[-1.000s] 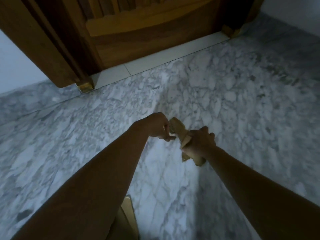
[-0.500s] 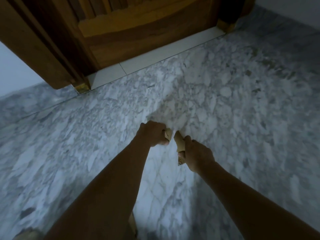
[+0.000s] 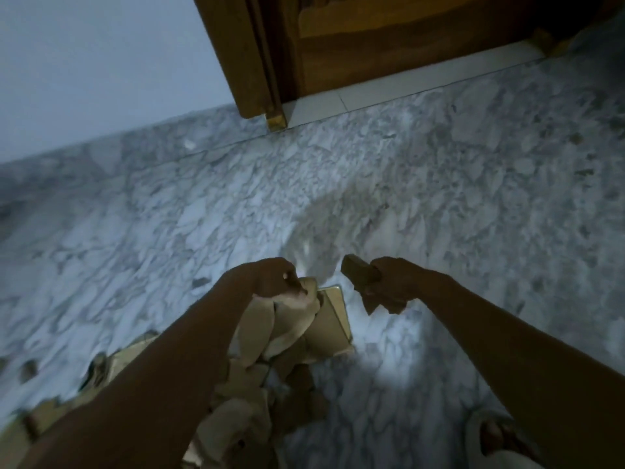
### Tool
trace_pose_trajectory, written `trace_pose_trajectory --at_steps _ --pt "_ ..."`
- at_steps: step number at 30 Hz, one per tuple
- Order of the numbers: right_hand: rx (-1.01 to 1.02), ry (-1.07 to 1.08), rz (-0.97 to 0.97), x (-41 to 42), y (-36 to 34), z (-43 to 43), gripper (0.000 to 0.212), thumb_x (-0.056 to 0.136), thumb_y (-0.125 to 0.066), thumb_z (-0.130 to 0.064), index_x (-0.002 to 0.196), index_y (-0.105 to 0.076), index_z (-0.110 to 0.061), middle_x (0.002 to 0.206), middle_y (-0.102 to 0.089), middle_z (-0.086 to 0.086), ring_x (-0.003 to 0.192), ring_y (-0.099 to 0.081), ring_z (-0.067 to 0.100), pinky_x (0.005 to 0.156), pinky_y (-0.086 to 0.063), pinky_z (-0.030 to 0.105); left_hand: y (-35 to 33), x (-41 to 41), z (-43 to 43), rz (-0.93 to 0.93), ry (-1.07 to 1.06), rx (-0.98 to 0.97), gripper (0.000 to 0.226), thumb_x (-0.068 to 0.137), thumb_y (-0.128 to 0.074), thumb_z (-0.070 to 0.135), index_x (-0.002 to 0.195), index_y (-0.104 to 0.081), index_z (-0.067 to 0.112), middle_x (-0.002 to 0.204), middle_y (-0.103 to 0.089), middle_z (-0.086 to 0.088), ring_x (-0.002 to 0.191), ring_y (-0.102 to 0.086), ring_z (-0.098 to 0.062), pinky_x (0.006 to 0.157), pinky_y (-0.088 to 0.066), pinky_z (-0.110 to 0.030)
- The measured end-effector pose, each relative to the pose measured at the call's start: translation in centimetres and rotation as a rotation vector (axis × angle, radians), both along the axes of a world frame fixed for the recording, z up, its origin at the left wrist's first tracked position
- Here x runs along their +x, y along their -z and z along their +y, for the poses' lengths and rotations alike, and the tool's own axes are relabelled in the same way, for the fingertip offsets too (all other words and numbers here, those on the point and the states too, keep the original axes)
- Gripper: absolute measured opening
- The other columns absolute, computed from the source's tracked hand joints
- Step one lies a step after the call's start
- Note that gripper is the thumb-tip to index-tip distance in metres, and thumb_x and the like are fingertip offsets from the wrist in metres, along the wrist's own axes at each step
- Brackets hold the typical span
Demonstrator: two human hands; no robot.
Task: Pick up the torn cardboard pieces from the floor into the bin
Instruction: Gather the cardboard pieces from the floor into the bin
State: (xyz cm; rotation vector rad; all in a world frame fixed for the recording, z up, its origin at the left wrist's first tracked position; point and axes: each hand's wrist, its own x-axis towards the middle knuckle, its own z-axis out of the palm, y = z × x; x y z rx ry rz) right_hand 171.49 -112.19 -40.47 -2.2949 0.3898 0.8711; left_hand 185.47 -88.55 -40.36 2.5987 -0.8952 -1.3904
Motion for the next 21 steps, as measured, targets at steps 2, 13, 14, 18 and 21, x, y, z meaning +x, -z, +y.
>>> trace_pose_trajectory --at_steps 2,13,14,18,21 --pt "-0.001 -0.054 0.065 0.8 0.1 2.2 0.042 0.091 -0.069 -0.028 0.125 -0.056 -0.008 0.114 -0.067 0.015 0.093 -0.067 0.025 0.078 -0.054 0.033 1.0 -1.9 1.8 0.046 0.006 -0.006 0.031 0.077 -0.077 0.051 0.089 -0.063 0.026 0.111 -0.056 0.002 0.102 -0.056 -0.02 0.085 -0.047 -0.036" --pt "-0.117 0.192 0.028 -1.9 2.7 5.7 0.022 0.084 -0.068 -0.022 0.099 -0.053 -0.016 0.09 -0.065 0.005 0.069 -0.065 0.018 0.06 -0.055 0.029 4.8 -5.7 3.9 -0.324 0.001 -0.323 0.024 0.082 -0.073 0.034 0.089 -0.056 0.019 0.094 -0.056 0.0 0.088 -0.058 -0.023 0.076 -0.045 -0.036" --pt "-0.104 0.227 -0.007 -2.1 2.4 5.3 0.02 0.086 -0.067 -0.022 0.099 -0.054 -0.015 0.091 -0.065 0.006 0.071 -0.064 0.018 0.059 -0.052 0.028 4.3 -5.5 4.0 -0.272 -0.092 -0.39 0.027 0.078 -0.077 0.034 0.085 -0.055 0.019 0.088 -0.059 0.0 0.082 -0.059 -0.023 0.072 -0.047 -0.036" --pt "-0.074 0.29 -0.167 -1.4 0.6 4.6 0.021 0.087 -0.069 -0.026 0.102 -0.066 -0.011 0.101 -0.069 0.011 0.081 -0.062 0.023 0.071 -0.052 0.034 1.0 -4.4 4.4 -0.105 -0.628 -0.637 0.036 0.066 -0.08 0.042 0.094 -0.066 0.023 0.076 -0.068 0.003 0.067 -0.064 -0.01 0.057 -0.048 -0.018" --pt "0.02 0.247 -0.109 -0.4 -0.1 6.1 0.028 0.09 -0.068 -0.03 0.112 -0.062 -0.013 0.11 -0.067 0.01 0.091 -0.063 0.024 0.074 -0.048 0.032 0.3 -2.6 5.7 -0.159 -0.577 -0.591 0.017 0.081 -0.078 0.031 0.095 -0.074 0.023 0.081 -0.072 0.0 0.075 -0.066 -0.012 0.059 -0.045 -0.014"
